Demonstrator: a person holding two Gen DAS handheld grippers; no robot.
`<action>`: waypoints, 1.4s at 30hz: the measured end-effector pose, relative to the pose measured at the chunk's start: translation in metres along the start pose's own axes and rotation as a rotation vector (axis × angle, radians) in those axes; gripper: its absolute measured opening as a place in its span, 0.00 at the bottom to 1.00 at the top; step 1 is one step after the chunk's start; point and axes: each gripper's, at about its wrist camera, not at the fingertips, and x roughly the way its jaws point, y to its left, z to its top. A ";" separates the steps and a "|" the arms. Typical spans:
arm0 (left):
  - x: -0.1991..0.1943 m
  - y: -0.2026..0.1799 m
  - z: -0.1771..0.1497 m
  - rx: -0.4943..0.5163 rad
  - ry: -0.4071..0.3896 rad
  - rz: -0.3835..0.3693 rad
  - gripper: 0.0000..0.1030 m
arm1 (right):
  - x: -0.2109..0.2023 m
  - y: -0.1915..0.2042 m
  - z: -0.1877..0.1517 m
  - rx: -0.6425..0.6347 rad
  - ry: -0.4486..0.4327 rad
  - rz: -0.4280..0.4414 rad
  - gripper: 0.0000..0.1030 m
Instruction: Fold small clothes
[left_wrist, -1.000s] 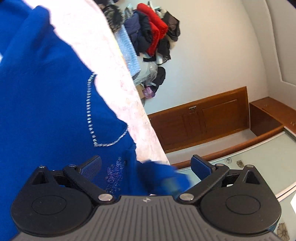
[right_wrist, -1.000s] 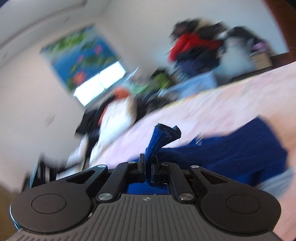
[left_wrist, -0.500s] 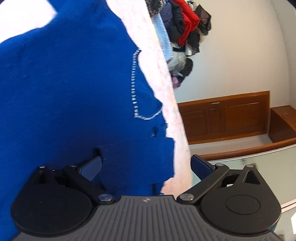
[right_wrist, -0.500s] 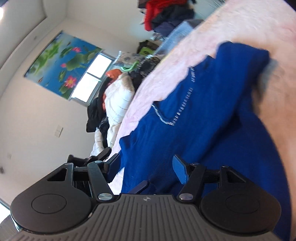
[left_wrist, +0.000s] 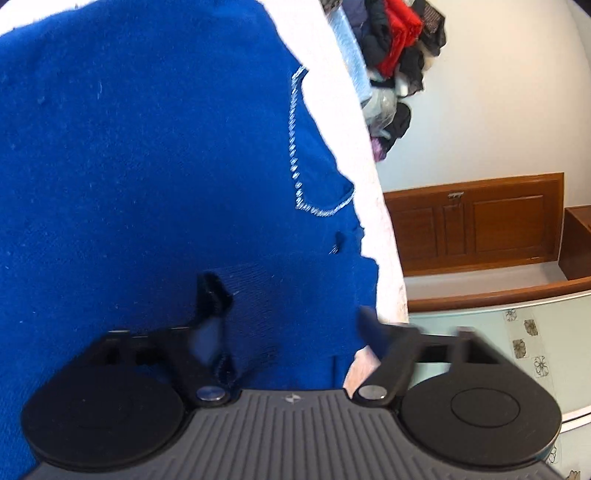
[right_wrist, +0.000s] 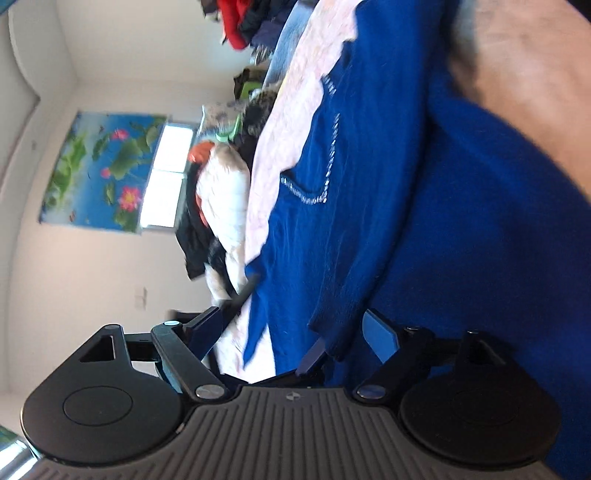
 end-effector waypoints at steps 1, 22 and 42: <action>0.003 0.003 0.001 -0.017 0.015 0.005 0.53 | -0.003 -0.004 0.002 0.015 -0.012 0.001 0.80; -0.120 -0.075 0.076 0.380 -0.216 0.035 0.04 | -0.031 0.011 0.059 -0.096 -0.143 -0.018 0.81; -0.165 -0.003 0.068 0.228 -0.208 0.165 0.04 | 0.090 0.044 0.171 -0.473 -0.006 -0.451 0.80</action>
